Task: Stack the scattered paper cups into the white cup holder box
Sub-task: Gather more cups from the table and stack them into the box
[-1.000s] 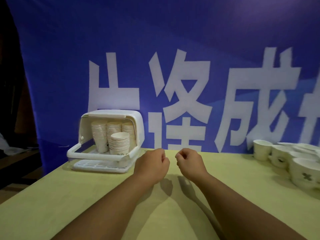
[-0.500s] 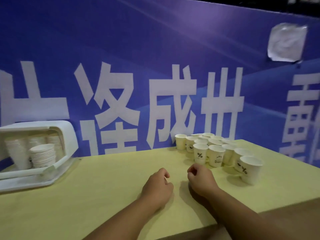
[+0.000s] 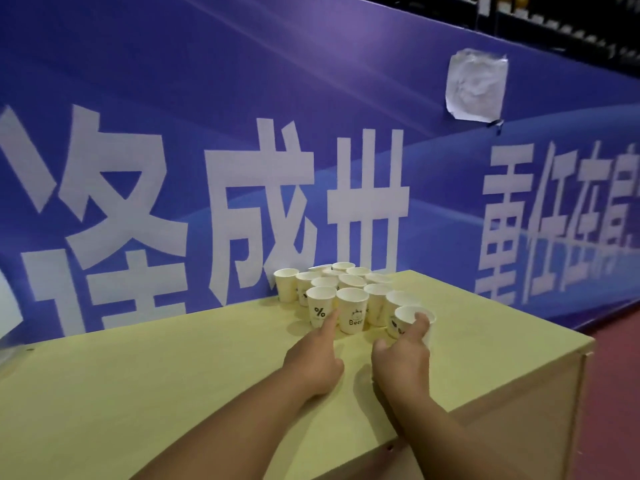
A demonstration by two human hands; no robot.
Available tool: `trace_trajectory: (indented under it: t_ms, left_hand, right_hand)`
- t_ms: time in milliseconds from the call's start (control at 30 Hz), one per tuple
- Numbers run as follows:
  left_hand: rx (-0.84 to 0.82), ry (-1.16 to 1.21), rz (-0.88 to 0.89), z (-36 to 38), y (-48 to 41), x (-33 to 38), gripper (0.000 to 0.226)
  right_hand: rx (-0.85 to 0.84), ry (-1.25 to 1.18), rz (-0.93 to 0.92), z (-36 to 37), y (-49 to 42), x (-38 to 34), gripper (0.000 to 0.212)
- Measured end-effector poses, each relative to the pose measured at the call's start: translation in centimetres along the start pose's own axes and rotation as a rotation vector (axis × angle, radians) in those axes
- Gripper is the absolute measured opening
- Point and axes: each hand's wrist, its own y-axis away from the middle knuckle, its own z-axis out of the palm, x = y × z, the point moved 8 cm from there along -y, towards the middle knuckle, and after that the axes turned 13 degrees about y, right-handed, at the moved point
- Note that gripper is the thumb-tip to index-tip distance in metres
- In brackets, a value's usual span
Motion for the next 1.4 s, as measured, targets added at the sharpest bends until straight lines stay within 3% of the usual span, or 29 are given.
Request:
trace_trajectory:
  t_ms: [133, 233, 400, 500, 700, 933, 1067, 1400]
  left_hand:
    - [-0.001, 0.055, 0.045, 0.7, -3.5, 1.9, 0.108]
    - [-0.014, 0.116, 0.01, 1.2, -5.7, 2.2, 0.1]
    - [0.095, 0.068, -0.013, 0.7, -6.5, 1.7, 0.019]
    - [0.172, 0.034, 0.008, -0.2, -5.5, 1.5, 0.007]
    - [0.255, 0.03, 0.05, -4.0, -1.2, -0.2, 0.019]
    - [0.404, 0.082, 0.055, -11.5, 4.9, -5.6, 0.029]
    - [0.505, 0.069, -0.011, -16.4, 8.2, -10.8, 0.032]
    - [0.757, 0.037, -0.176, -28.9, 18.1, -24.0, 0.028]
  right_hand:
    - [0.061, -0.008, 0.0, 0.2, -0.3, 0.3, 0.047]
    - [0.1, -0.005, -0.003, 0.1, -0.6, 0.5, 0.031]
    - [0.161, -0.007, -0.013, -0.2, -0.7, 0.9, 0.005]
    - [0.19, -0.03, -0.032, -0.5, -0.6, 0.8, 0.005]
    - [0.2, -0.022, -0.083, -1.1, 0.4, 0.0, 0.023]
    - [-0.116, -0.147, -0.239, 3.2, 3.2, -4.1, 0.028]
    - [-0.299, -0.187, -0.351, 7.9, 7.5, -9.3, 0.018]
    - [-0.5, -0.263, -0.484, 20.5, 16.3, -20.8, 0.023]
